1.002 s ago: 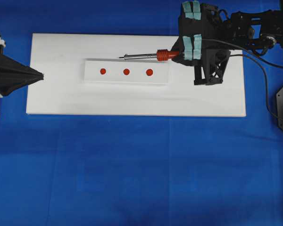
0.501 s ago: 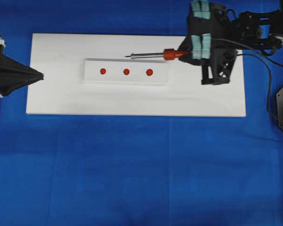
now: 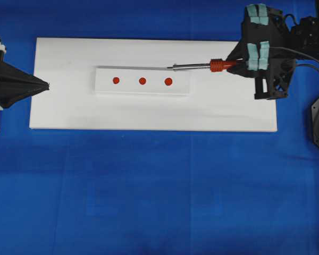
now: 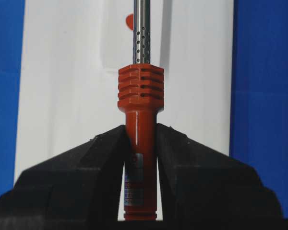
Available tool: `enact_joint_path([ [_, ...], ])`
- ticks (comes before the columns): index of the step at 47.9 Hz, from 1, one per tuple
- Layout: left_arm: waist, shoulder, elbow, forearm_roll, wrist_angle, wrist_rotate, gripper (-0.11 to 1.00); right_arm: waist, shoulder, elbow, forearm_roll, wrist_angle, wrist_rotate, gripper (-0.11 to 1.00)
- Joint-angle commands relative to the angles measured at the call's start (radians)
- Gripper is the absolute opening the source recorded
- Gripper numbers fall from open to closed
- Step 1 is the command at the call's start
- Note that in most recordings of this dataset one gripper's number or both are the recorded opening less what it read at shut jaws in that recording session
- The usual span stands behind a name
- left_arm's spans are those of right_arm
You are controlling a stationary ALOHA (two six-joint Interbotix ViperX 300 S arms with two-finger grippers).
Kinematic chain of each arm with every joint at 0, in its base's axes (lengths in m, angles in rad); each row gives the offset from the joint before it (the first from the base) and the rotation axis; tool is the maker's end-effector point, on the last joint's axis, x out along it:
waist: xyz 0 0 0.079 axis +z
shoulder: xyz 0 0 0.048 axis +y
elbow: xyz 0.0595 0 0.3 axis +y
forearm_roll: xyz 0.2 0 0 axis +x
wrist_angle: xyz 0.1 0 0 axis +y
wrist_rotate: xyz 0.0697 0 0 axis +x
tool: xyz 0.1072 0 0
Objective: Touch the tip of the soldering iron to the mark.
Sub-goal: 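Raise the iron tip up and back to the right, then lower the iron tip onto the right red dot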
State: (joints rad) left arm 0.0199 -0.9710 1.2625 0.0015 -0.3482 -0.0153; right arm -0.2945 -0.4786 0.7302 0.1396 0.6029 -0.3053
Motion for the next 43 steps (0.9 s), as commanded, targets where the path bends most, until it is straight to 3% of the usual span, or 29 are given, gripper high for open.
enact_joint_path([
  [1, -0.003, 0.006, -0.009, 0.0, -0.009, -0.002, 0.0, -0.002, -0.021, -0.008, -0.002, 0.002, 0.002, 0.06],
  [43, -0.009, 0.006, -0.009, 0.0, -0.009, -0.002, 0.0, -0.002, -0.012, -0.008, -0.002, -0.005, 0.002, 0.06],
])
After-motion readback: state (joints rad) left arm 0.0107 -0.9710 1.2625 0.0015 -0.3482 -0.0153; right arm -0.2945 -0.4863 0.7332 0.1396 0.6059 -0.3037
